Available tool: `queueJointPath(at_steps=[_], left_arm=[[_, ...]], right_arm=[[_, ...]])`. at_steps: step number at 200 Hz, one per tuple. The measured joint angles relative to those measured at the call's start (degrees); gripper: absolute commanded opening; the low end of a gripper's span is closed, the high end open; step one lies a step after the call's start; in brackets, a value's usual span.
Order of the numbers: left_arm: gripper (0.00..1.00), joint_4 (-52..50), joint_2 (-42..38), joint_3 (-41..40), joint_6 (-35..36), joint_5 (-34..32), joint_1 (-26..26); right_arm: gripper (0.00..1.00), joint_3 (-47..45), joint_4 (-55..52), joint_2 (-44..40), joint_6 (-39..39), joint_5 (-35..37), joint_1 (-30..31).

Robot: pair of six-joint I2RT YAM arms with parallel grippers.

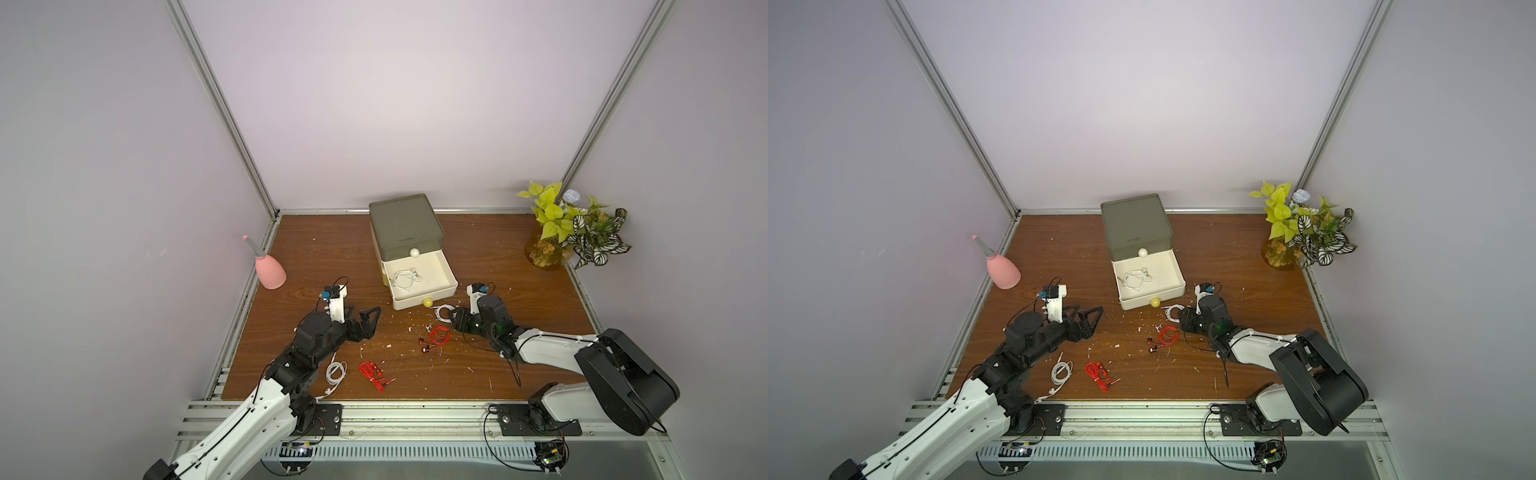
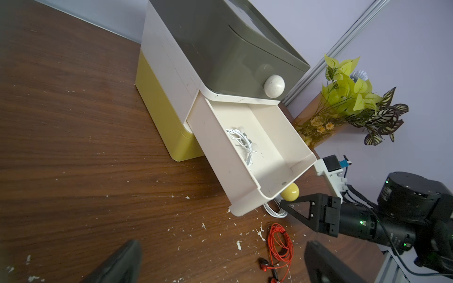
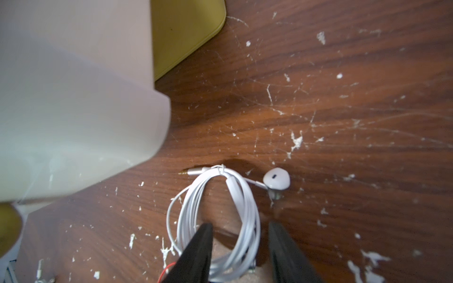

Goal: Place the wired earphones into the drawer by color
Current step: Pick up the wired earphones from the center of the board.

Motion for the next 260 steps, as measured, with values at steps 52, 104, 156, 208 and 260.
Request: queueJointPath(at_steps=[52, 104, 156, 208, 260], left_arm=[[0.99, 0.00, -0.11, 0.00, -0.07, -0.02, 0.00], [0.99, 0.00, -0.24, 0.00, -0.61, -0.02, 0.00], [0.99, 0.00, -0.33, 0.00, -1.97, -0.11, 0.00], [0.99, 0.02, -0.31, 0.00, -3.58, -0.50, 0.00], [0.99, 0.02, -0.22, 0.00, -5.31, -0.70, 0.00]], right_arm=[[0.18, 0.04, 0.04, 0.09, 0.61, -0.31, -0.31], [0.14, -0.02, -0.39, -3.48, 0.76, -0.13, -0.61], [0.11, -1.46, -3.63, -10.12, 0.52, 0.61, -0.61], [0.10, -2.54, -10.93, -19.50, -0.44, 2.75, -0.61], [0.10, -2.60, -17.66, -28.24, -1.77, 4.28, -0.66]])
